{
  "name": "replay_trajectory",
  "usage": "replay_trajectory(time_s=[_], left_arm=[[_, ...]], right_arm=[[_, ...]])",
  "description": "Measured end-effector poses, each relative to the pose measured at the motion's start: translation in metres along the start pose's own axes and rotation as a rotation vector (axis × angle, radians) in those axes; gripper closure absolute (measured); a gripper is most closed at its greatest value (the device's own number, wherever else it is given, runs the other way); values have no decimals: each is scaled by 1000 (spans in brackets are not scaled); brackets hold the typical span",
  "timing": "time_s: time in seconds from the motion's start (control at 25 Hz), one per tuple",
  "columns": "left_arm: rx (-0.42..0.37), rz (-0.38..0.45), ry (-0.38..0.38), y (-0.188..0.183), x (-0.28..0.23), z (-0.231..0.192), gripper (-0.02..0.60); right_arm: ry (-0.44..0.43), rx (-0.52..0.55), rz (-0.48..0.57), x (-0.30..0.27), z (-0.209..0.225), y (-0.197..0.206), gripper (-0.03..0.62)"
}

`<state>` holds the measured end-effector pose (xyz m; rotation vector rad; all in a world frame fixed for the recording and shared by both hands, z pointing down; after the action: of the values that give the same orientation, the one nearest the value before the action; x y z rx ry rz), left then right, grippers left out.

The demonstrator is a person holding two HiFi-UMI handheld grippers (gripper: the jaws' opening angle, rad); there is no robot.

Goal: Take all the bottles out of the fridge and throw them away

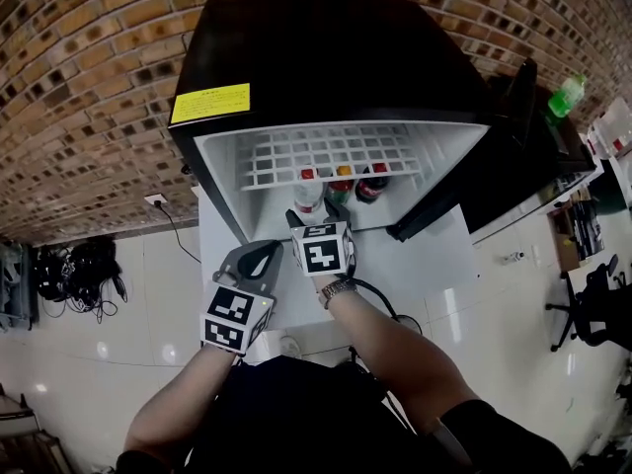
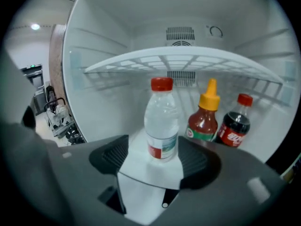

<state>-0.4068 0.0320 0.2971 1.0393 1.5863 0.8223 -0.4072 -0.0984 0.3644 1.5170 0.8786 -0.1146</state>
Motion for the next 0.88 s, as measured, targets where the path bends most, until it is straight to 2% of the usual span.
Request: replay_trajectory(time_s=[0.24, 0.64, 0.88], left_arm=[[-2, -13, 28, 0, -8, -14, 578], [22, -29, 30, 6, -10, -34, 578], [28, -21, 28, 3, -10, -36, 578]], right_arm=[[56, 4, -39, -26, 6, 1, 273], [107, -12, -78, -45, 18, 1, 290], [81, 2, -82, -37, 11, 3, 301]])
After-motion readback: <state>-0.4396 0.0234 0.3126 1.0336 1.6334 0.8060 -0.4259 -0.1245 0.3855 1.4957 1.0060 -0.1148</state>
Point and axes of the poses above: the fingertips, and each gripper's own axes: x backward along the fingers, z to its right, y out of its underside, the point moved 3 cm from there along x, backward along the fingers, and after that the axes turned 13 degrees about x, right-handed, at the moved point
